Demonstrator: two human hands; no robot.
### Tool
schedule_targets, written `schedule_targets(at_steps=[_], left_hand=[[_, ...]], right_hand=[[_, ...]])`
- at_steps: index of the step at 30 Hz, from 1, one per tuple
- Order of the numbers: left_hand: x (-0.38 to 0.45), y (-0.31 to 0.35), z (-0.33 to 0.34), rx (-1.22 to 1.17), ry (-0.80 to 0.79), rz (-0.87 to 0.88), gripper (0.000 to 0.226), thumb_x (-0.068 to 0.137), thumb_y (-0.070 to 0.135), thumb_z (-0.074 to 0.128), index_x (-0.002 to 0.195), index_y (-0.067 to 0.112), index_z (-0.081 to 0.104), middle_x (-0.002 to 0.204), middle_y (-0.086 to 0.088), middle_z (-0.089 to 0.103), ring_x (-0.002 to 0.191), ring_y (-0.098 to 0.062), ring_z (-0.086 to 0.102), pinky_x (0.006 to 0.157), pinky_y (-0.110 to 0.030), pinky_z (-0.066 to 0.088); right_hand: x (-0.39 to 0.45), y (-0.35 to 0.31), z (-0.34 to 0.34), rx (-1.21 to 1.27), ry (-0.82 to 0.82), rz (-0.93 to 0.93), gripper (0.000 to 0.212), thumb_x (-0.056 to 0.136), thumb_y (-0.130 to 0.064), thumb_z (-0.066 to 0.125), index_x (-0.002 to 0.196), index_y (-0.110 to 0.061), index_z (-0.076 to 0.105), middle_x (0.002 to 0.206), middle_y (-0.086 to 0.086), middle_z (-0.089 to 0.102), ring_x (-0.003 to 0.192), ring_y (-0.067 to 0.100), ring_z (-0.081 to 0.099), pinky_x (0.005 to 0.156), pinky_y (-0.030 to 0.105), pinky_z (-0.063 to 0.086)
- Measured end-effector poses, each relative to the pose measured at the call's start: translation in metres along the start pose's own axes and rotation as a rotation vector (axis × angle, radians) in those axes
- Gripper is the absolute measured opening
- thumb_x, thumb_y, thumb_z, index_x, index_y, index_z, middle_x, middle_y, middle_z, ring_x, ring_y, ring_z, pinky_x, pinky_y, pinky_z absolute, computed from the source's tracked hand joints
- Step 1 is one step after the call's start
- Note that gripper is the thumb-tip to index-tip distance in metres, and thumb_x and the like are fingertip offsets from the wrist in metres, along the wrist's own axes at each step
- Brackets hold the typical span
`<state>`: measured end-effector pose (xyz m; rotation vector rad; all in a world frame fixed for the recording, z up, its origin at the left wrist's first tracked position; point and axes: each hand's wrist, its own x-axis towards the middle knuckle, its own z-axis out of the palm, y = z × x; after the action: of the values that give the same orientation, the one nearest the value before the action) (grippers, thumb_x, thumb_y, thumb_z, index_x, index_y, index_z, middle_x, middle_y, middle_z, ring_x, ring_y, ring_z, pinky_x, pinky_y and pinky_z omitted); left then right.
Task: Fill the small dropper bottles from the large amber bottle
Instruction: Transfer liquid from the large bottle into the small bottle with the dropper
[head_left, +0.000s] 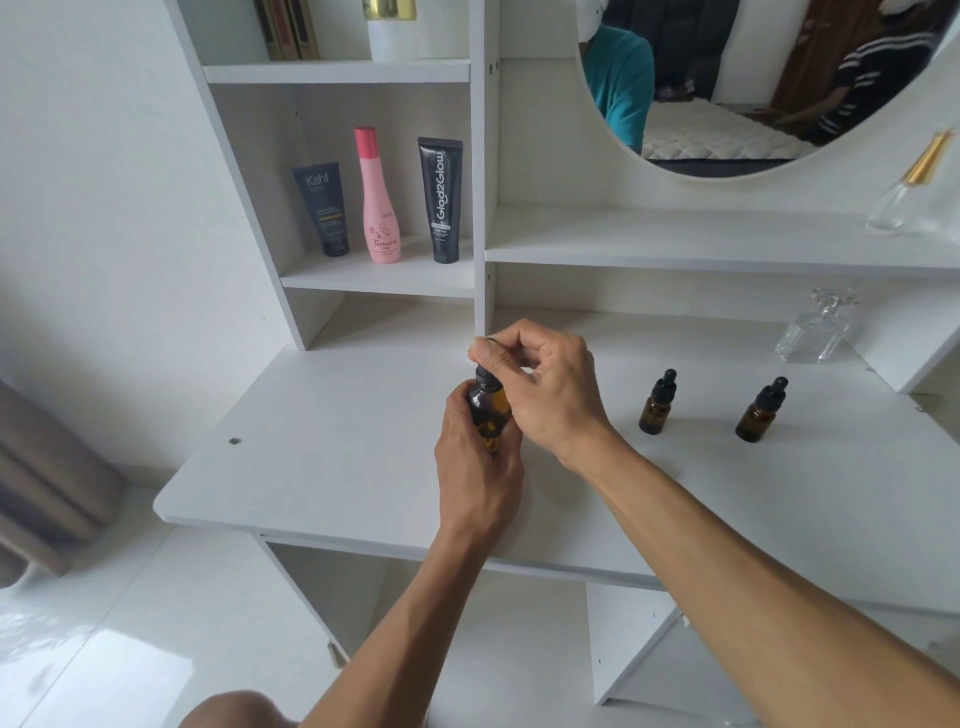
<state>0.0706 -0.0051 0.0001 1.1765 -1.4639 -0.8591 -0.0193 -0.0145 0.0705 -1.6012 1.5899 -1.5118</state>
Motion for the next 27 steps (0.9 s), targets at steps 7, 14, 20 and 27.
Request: schedule_targets(at_steps=[7,14,20,27], left_hand=[[0.000,0.000,0.000,0.007,-0.001,0.009,0.044,0.092,0.014,0.064,0.130,0.022,0.046,0.112,0.006,0.064,0.091,0.013,0.058,0.074,-0.002,0.041],[0.000,-0.001,0.000,0.026,-0.001,0.009,0.044,0.091,0.015,0.064,0.130,0.023,0.046,0.112,0.007,0.063,0.089,0.015,0.057,0.073,-0.002,0.040],[0.001,-0.002,0.000,0.039,0.014,0.020,0.042,0.090,0.018,0.067,0.126,0.025,0.046,0.108,0.009,0.063,0.089,0.010,0.058,0.072,-0.003,0.040],[0.001,-0.002,0.002,0.042,0.031,0.033,0.041,0.091,0.023,0.069,0.121,0.031,0.043,0.106,0.010,0.064,0.088,0.014,0.058,0.071,-0.003,0.041]], right_hand=[[0.000,0.000,-0.001,-0.008,0.005,-0.004,0.022,0.091,-0.032,0.072,0.082,-0.012,0.074,0.080,-0.004,0.077,0.078,0.010,0.073,0.078,0.041,0.060],[0.000,-0.002,-0.001,0.048,0.006,0.026,0.019,0.090,-0.031,0.073,0.083,-0.013,0.074,0.081,-0.004,0.077,0.080,0.012,0.073,0.080,0.043,0.060],[0.002,-0.010,-0.005,0.155,0.008,0.031,0.016,0.089,-0.026,0.074,0.086,-0.010,0.074,0.074,-0.002,0.075,0.071,0.007,0.072,0.077,0.032,0.061],[0.010,-0.023,-0.011,0.231,0.028,0.001,0.014,0.090,-0.023,0.074,0.087,-0.009,0.073,0.075,0.005,0.075,0.072,0.015,0.074,0.074,0.029,0.060]])
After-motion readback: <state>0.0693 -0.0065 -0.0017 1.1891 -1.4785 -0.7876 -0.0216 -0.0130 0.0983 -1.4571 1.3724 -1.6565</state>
